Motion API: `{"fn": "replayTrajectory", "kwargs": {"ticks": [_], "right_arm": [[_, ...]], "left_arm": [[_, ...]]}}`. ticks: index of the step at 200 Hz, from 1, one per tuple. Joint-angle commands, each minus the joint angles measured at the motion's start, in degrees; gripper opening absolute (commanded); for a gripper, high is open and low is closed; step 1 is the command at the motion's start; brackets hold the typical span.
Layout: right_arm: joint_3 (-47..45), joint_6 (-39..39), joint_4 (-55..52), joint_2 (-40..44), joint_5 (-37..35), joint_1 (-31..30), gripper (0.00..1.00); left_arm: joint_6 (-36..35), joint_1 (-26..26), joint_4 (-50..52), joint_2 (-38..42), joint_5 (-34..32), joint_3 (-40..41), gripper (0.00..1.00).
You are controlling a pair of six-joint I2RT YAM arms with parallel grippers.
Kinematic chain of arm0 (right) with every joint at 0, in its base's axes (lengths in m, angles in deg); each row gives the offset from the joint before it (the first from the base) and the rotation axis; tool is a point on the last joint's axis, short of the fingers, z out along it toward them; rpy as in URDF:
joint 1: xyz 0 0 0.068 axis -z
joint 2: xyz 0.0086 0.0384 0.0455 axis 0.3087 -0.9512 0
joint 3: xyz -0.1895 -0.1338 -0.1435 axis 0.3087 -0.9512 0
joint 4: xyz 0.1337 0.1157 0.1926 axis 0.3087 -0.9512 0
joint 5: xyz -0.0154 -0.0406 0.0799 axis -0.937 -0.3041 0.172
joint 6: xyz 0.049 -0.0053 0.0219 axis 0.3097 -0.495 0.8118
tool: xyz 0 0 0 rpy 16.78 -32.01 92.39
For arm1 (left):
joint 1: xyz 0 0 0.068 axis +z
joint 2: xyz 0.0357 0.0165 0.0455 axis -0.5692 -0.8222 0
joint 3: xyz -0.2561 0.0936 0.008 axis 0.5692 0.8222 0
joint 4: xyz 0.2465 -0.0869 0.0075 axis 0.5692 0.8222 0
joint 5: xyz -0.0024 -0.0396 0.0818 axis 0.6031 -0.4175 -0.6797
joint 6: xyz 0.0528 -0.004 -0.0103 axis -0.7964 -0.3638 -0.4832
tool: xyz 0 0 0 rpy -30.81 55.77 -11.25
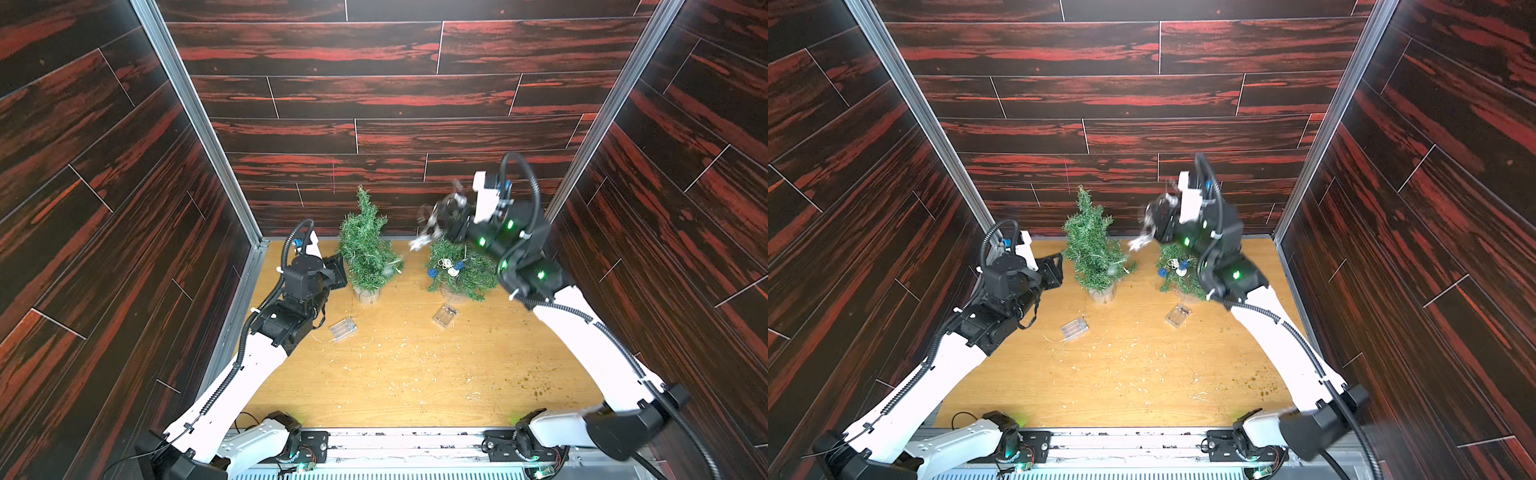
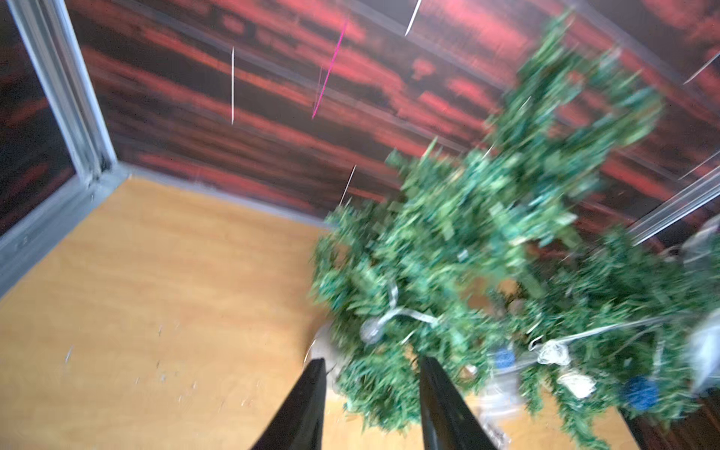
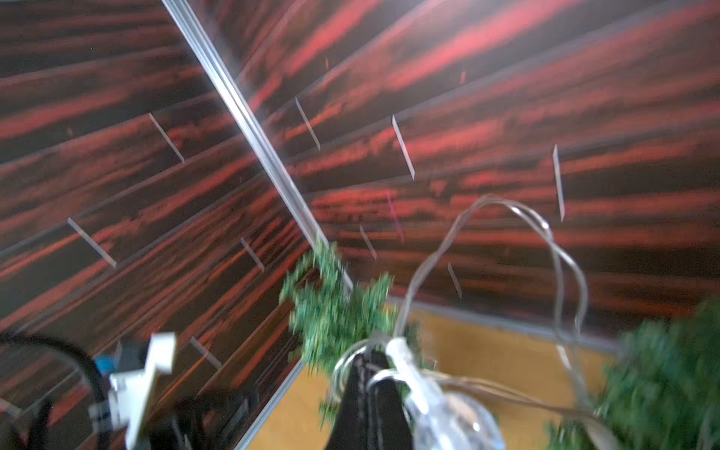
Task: Remove string lights from the small christmas tree
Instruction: Remove the light string from the Christmas tree.
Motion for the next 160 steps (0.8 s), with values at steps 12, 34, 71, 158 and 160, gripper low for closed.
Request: {"fn": "replayTrajectory", "kwargs": {"ticks": [12,34,71,158,160], "right_arm": [[10.6,-2.7,-5.8,-7.6,3.0,2.7,0.0],[16.5,-3.9,-6.3,-10.8,4.3,2.9,0.0],[25.4,-4.1,-4.1,-18.0,3.7,3.3,0.0],[44.1,9.2,18.0,-41.9,3.0,4.0,0.0],[44.7,9.6,18.3,-42.6,2.9,4.0,0.0]], "left_arm": [[1.4,2.1,-0.7,0.9,2.3,0.0,0.42],[0.5,3.4,0.3,-0.2,3.2,-1.3,0.42],[1.0,4.1,-1.3,-1.0,4.0,-0.8,0.41],[-6.1,15.2,-3.4,-12.3,19.8,-19.3,0.54],[-6.4,15.5,-3.4,-12.9,20.3,-20.2,0.54]]}}
